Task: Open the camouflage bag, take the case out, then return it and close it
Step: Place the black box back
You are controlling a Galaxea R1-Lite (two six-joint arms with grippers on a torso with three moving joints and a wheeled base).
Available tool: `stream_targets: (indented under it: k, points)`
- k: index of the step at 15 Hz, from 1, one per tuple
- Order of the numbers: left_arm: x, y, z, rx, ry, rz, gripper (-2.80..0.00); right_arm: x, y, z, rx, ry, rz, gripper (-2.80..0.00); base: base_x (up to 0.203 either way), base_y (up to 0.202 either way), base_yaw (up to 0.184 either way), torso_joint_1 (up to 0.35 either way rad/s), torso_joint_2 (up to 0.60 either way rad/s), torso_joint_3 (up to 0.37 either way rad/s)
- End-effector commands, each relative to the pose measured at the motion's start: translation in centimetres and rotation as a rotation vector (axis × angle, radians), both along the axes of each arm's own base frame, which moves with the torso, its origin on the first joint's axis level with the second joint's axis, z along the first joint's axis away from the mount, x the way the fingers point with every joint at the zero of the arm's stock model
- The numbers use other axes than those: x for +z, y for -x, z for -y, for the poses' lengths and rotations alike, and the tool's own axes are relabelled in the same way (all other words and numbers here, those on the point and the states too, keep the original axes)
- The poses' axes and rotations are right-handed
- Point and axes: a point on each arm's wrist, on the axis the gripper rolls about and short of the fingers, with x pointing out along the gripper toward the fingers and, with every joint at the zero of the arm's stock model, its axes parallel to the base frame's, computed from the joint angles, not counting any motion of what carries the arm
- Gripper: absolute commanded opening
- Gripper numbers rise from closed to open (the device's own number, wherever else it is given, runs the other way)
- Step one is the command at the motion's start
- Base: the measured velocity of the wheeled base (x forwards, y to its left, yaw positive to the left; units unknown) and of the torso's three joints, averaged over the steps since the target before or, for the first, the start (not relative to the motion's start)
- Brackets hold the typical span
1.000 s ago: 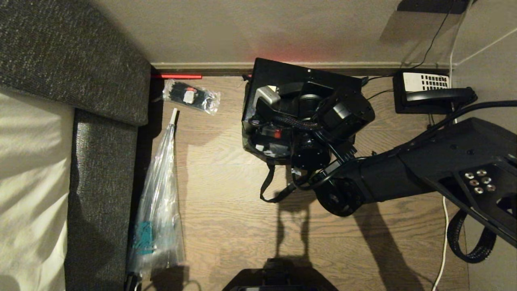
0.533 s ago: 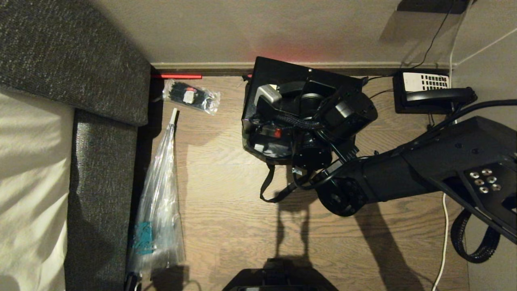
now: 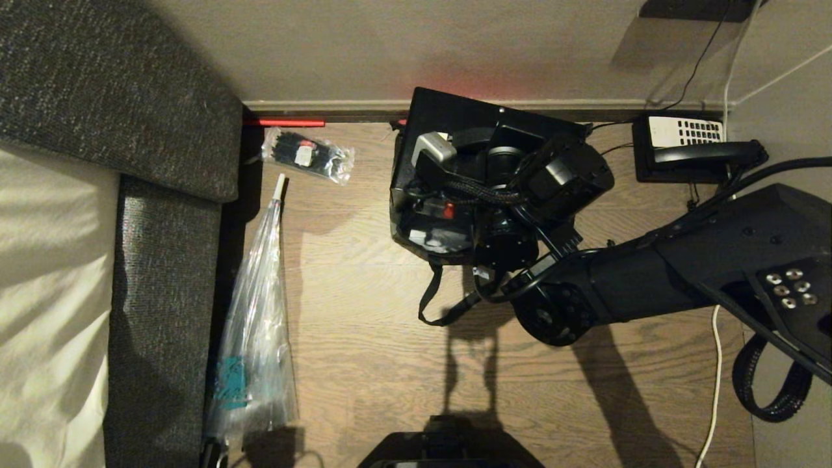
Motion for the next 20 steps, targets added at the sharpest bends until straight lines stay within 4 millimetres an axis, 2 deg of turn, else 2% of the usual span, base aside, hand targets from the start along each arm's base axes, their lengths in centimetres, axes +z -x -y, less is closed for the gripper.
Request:
stream_targets:
  k: [1,4,10,18,20]
  points:
    - [0.0,0.0,0.0,0.000,0.000,-0.001,-2.80,0.3,0.2,0.2,-0.008,0.000,0.005,-2.80,0.000,0.000,0.000,0.000,0.00,0.000]
    - [0.0,0.0,0.0,0.000,0.000,-0.001,-2.80,0.8,0.4,0.4,-0.014,0.015,0.006,-2.80,0.000,0.000,0.000,0.000,0.00,0.000]
    - [0.0,0.0,0.0,0.000,0.000,0.000,-2.80,-0.2,0.2,0.4,-0.015,0.043,-0.018,-2.80,0.000,0.000,0.000,0.000,0.00,0.000]
    - [0.0,0.0,0.0,0.000,0.000,-0.001,-2.80,-0.7,-0.8,1.4,-0.045,0.054,-0.027,-2.80,0.000,0.000,0.000,0.000,0.00,0.000]
    - [0.0,0.0,0.0,0.000,0.000,-0.001,-2.80,-0.1,-0.5,1.6,-0.043,0.058,-0.035,-2.80,0.000,0.000,0.000,0.000,0.00,0.000]
